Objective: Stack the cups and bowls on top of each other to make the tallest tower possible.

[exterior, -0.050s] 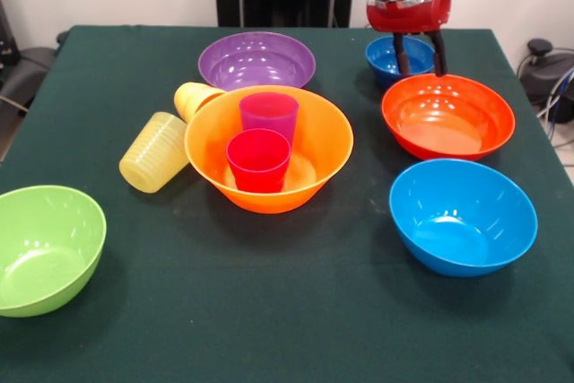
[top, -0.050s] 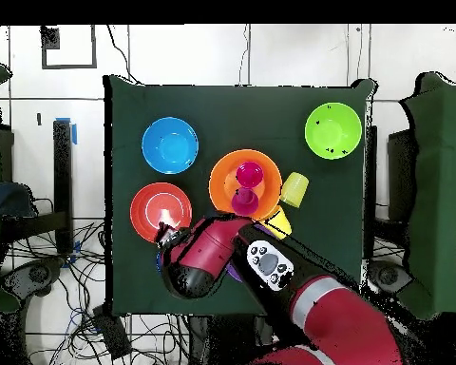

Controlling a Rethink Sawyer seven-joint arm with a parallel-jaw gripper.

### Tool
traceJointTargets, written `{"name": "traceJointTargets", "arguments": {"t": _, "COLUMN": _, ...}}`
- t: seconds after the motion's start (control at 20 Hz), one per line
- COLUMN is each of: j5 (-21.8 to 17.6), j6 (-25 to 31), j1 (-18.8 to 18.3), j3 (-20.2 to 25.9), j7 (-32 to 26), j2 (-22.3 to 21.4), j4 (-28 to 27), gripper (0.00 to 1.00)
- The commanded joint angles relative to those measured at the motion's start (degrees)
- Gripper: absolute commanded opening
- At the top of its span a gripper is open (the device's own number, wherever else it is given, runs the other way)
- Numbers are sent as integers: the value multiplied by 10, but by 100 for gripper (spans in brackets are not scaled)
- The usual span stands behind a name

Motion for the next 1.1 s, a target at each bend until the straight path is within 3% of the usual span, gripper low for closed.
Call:
{"name": "traceJointTargets", "arguments": {"t": 0.05, "j5": -35, "j6": 15, "j1": -22, "j3": -11, "j7": 55, "j2": 29, "j4": -24, "gripper": 100}}
{"name": "traceJointTargets", "arguments": {"t": 0.25, "j5": -22, "j6": 35, "j1": -46, "j3": 8, "j7": 30, "j2": 25, "j4": -18, "gripper": 100}}
{"name": "traceJointTargets", "arguments": {"t": 0.6, "j5": -48, "j6": 0, "j1": 18, "j3": -69, "j7": 109, "j2": 14, "j4": -42, "gripper": 100}}
{"name": "traceJointTargets", "arguments": {"t": 0.8, "j5": -54, "j6": -19, "j1": 30, "j3": -86, "j7": 111, "j2": 35, "j4": -59, "gripper": 100}}
{"name": "traceJointTargets", "arguments": {"t": 1.1, "j5": -58, "j6": -57, "j1": 80, "j3": -134, "j7": 135, "j2": 52, "j4": -84, "gripper": 100}}
